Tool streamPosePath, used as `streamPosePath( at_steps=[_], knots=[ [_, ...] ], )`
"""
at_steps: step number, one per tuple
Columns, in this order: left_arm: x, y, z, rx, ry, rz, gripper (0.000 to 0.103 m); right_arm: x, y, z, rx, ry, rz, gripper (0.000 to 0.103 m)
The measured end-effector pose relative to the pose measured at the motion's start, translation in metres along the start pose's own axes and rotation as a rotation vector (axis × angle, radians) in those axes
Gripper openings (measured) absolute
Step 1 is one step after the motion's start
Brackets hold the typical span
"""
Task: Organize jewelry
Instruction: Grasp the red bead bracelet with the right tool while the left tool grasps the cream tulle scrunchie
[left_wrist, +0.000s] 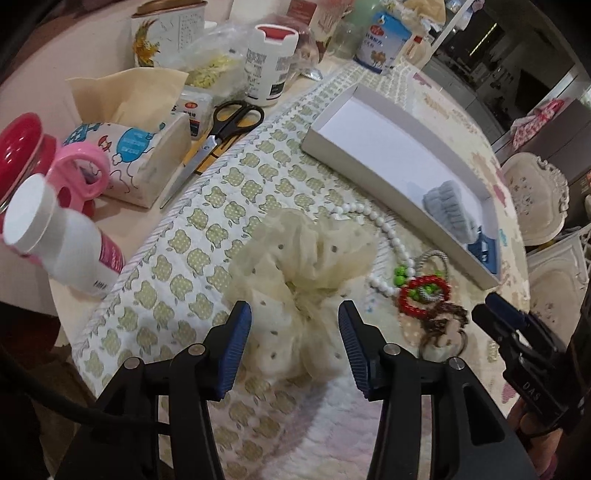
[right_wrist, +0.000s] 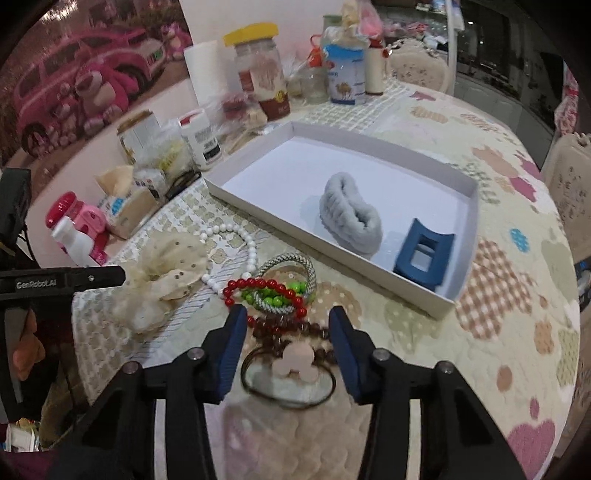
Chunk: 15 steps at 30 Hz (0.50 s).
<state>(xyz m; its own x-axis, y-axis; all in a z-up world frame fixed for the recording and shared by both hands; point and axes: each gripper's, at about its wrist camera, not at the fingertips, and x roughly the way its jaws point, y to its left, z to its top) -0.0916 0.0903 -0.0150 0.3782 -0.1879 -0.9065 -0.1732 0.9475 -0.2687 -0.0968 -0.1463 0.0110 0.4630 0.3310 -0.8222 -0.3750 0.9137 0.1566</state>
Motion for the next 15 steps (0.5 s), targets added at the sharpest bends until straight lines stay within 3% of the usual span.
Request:
streamPosePath(
  at_steps=[8,9,10,11,13,15],
  knots=[
    [0.026,-0.003,0.007,0.039,0.043,0.035,0.048,0.046,0.008,0.015,-0.107,0.088,0.023,0.047],
    [0.029,-0.003,0.007,0.044,0.046,0.039,0.048,0.052,0.007,0.016,-0.114,0.102,0.026,0.041],
    [0.031,-0.004,0.007,0.050,0.046,0.044,0.048,0.058,0.006,0.016,-0.116,0.119,0.034,0.027],
    [0.032,-0.004,0.007,0.053,0.041,0.046,0.047,0.061,0.006,0.016,-0.116,0.127,0.036,0.020],
    [0.034,-0.004,0.006,0.061,0.033,0.058,0.021,0.064,0.004,0.014,-0.115,0.123,0.040,0.012],
    [0.033,-0.004,0.006,0.071,0.030,0.069,0.015,0.061,0.001,0.014,-0.098,0.118,0.060,0.007]
  ],
)
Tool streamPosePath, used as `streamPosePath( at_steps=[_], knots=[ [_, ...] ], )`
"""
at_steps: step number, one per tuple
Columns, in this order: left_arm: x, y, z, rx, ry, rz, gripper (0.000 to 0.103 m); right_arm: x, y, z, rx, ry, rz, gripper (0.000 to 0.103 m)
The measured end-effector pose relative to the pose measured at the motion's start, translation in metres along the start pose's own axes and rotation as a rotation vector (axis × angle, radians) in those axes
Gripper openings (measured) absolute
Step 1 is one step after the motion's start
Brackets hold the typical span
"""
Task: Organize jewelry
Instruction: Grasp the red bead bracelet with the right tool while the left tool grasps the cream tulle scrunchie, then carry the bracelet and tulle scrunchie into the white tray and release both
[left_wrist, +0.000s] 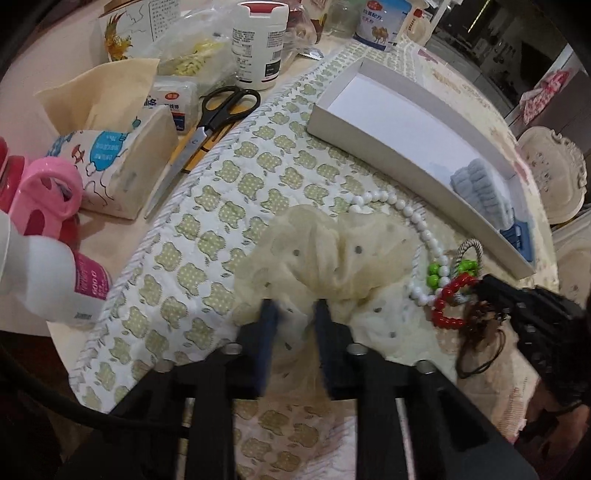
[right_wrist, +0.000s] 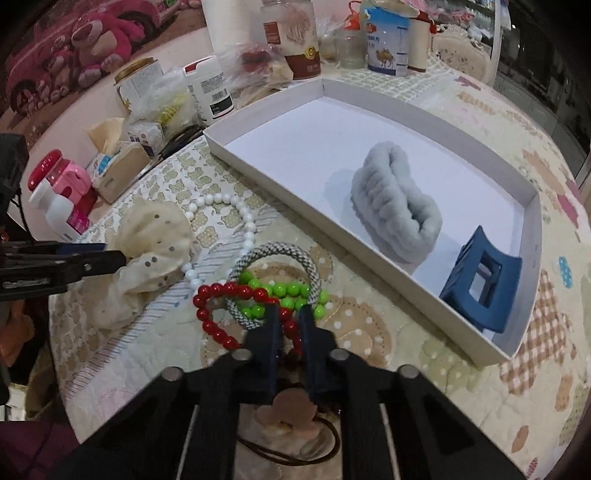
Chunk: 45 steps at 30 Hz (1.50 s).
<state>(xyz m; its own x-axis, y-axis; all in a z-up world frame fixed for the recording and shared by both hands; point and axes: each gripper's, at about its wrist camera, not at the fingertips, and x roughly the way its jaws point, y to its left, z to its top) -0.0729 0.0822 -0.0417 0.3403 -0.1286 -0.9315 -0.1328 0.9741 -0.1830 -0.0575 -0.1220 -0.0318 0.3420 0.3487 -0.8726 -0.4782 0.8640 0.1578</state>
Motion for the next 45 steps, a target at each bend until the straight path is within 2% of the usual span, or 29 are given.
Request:
streamPosePath(
  at_steps=[2,12,19,22,28,32,33,34,36,39,41,42,43,45],
  knots=[
    [-0.007,0.000,0.000,-0.007,-0.015,-0.013,0.010,-0.007,-0.002,0.000,0.012,-0.020,0.017,0.007],
    [-0.053,-0.007,0.010,0.003,-0.114,-0.043,0.006,-0.065,0.001,0.004,0.043,-0.151,0.067,0.006],
    [-0.089,-0.025,0.021,0.038,-0.191,-0.068,0.006,-0.113,-0.002,0.014,0.040,-0.253,0.057,0.006],
    [-0.097,-0.031,0.029,0.050,-0.218,-0.073,0.006,-0.128,-0.006,0.018,0.047,-0.285,0.050,0.001],
    [-0.106,-0.039,0.044,0.059,-0.251,-0.076,0.005,-0.143,-0.020,0.023,0.061,-0.312,0.022,0.001],
    [-0.103,-0.042,0.046,0.065,-0.248,-0.079,0.005,-0.122,-0.032,0.017,0.090,-0.230,0.032,0.004],
    [-0.101,-0.042,0.047,0.065,-0.241,-0.082,0.005,-0.113,-0.034,0.013,0.095,-0.202,0.024,0.012],
    [-0.100,-0.042,0.047,0.065,-0.238,-0.082,0.005,-0.103,-0.036,0.011,0.102,-0.168,0.020,0.030],
    [-0.097,-0.042,0.047,0.063,-0.230,-0.079,0.005,-0.078,-0.042,0.003,0.124,-0.101,0.013,0.046],
    [-0.094,-0.039,0.046,0.059,-0.221,-0.075,0.005,-0.046,-0.047,-0.007,0.137,-0.031,-0.003,0.046],
    [-0.093,-0.037,0.047,0.056,-0.216,-0.071,0.005,-0.031,-0.050,-0.011,0.145,-0.013,-0.025,0.035],
    [-0.092,-0.035,0.047,0.053,-0.213,-0.070,0.005,-0.024,-0.051,-0.012,0.145,-0.008,-0.038,0.024],
    [-0.091,-0.034,0.048,0.050,-0.210,-0.069,0.005,-0.017,-0.052,-0.012,0.137,0.000,-0.051,0.020],
    [-0.091,-0.032,0.048,0.044,-0.209,-0.070,0.005,-0.006,-0.054,-0.013,0.120,0.033,-0.068,0.020]
  ],
)
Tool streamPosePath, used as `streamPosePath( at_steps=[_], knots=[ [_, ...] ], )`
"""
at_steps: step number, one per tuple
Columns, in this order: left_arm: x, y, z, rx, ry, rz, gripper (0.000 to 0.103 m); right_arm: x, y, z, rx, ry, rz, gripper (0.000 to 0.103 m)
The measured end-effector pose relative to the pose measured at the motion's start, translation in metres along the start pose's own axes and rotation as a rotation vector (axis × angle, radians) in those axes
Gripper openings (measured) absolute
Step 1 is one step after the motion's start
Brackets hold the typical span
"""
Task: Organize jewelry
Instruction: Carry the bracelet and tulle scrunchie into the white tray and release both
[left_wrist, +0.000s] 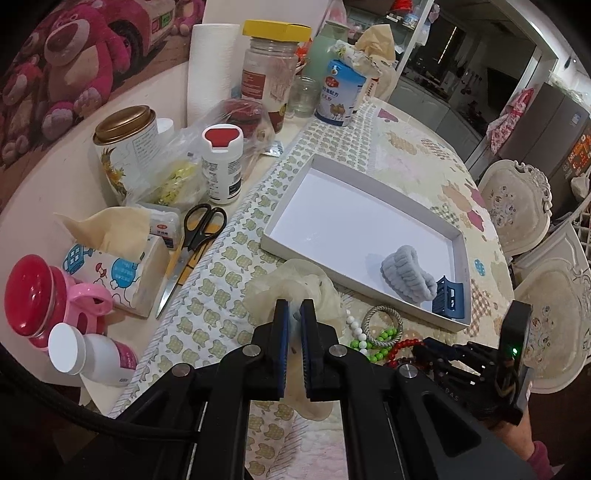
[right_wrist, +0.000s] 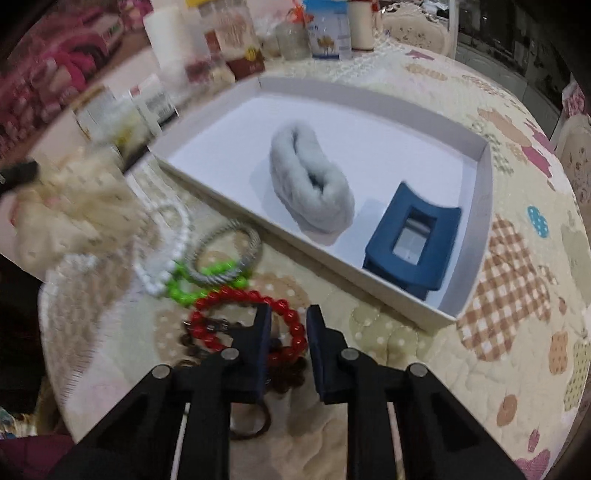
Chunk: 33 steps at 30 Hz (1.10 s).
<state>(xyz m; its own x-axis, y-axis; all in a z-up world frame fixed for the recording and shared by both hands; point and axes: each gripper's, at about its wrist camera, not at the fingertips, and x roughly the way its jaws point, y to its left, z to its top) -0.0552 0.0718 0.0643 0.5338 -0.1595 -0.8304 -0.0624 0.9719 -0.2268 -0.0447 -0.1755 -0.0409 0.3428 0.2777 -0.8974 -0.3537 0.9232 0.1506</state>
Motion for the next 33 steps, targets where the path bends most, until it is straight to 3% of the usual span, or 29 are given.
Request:
streamPosePath(
  at_steps=[5,7,8,15,22,33],
  knots=[
    [-0.001,0.003,0.000,-0.003,-0.001,-0.001,0.005,0.001,0.001,-0.006,-0.019,-0.004,-0.004,0.019],
    [-0.003,0.000,0.000,0.004,-0.005,-0.003,0.006,0.002,-0.002,-0.007,0.003,-0.001,-0.011,0.009],
    [-0.005,-0.001,0.001,0.008,-0.009,-0.004,0.005,-0.002,-0.001,-0.005,0.012,-0.008,-0.003,0.009],
    [-0.013,-0.015,0.010,0.028,-0.036,-0.013,0.006,-0.077,0.001,0.012,0.037,-0.184,0.059,0.009],
    [-0.013,-0.040,0.036,0.067,-0.076,-0.032,0.006,-0.142,0.001,0.039,0.030,-0.324,0.020,0.009],
    [0.014,-0.071,0.068,0.135,-0.081,-0.030,0.006,-0.164,-0.023,0.063,0.076,-0.385,-0.019,0.009]
  ],
)
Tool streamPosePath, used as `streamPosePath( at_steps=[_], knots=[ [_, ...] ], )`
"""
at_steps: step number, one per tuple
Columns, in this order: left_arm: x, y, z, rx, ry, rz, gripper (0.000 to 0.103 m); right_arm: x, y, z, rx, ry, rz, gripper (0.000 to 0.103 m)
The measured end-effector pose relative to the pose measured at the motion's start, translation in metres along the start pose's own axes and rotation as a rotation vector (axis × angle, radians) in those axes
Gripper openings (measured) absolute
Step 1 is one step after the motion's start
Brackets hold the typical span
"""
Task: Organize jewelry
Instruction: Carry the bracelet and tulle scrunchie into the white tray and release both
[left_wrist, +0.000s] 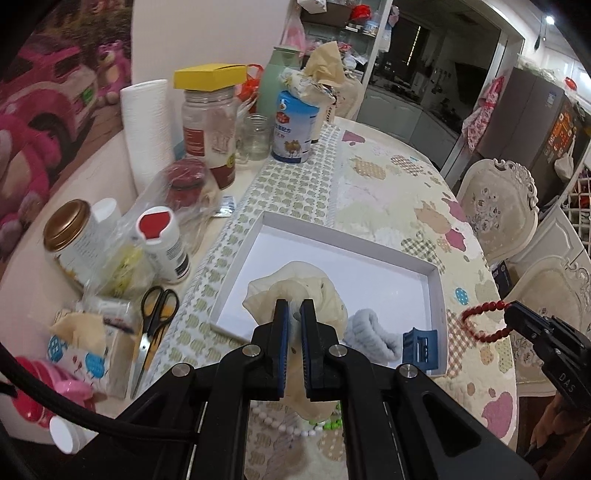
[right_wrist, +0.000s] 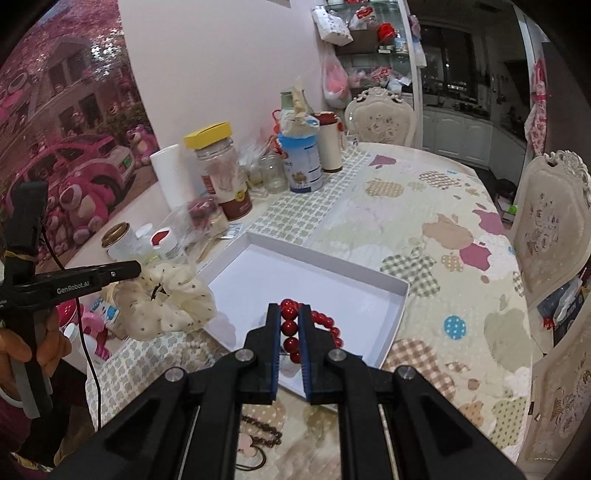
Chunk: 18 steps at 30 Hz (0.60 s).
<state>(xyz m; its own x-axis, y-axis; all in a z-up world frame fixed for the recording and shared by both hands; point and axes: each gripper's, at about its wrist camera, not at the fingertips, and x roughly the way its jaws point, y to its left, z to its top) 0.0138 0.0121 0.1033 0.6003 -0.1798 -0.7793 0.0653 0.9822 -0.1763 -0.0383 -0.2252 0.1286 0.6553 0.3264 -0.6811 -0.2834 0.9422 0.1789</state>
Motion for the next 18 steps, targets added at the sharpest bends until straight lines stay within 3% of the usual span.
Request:
streamPosePath(
  at_steps=[11,18],
  knots=[
    [0.051,-0.010,0.024,0.012,0.049,-0.021,0.006,0.034,-0.018,0.011,0.034,0.029,-0.035,0.009],
    [0.095,-0.016,0.027,-0.013,0.122,-0.056,0.005,0.074,-0.033,0.021,0.086,0.075,-0.039,0.009]
  ],
)
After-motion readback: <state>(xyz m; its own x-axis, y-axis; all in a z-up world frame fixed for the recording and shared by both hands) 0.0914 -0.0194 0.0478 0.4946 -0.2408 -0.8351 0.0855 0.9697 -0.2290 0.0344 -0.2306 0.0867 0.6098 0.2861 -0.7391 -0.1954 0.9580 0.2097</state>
